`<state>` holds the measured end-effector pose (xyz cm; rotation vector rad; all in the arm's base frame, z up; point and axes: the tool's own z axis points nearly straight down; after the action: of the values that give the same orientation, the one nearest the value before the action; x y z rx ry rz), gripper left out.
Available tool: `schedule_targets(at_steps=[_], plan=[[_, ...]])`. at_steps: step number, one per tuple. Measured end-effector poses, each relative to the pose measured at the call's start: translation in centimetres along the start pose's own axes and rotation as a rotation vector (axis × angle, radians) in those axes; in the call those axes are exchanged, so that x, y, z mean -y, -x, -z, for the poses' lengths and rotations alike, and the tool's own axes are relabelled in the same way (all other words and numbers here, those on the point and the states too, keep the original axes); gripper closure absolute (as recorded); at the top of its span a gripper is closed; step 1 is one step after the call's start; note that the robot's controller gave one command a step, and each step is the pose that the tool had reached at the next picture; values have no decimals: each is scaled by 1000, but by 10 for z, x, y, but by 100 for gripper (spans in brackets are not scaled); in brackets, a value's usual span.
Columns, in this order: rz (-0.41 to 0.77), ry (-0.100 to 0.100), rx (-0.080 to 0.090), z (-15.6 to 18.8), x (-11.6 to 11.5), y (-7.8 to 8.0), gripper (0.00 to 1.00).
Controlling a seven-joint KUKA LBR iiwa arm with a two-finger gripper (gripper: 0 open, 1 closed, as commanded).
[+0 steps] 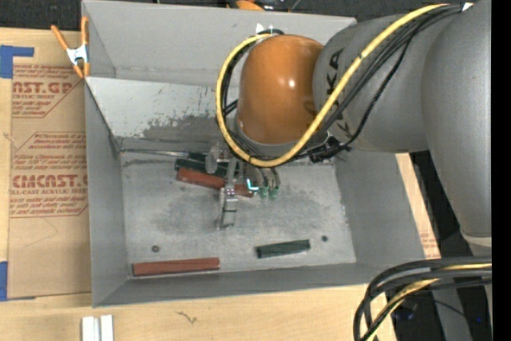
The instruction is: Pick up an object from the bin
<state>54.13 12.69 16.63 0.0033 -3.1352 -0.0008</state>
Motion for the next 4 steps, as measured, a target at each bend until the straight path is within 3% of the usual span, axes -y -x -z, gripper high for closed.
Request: schedule_targets(at_steps=[1,2,3,4], plan=[[-237,1,7,-98,58,21,0],[-235,3,11,-94,57,23,100],[-220,1,11,-94,39,9,100],[-222,4,16,51,31,14,100]])
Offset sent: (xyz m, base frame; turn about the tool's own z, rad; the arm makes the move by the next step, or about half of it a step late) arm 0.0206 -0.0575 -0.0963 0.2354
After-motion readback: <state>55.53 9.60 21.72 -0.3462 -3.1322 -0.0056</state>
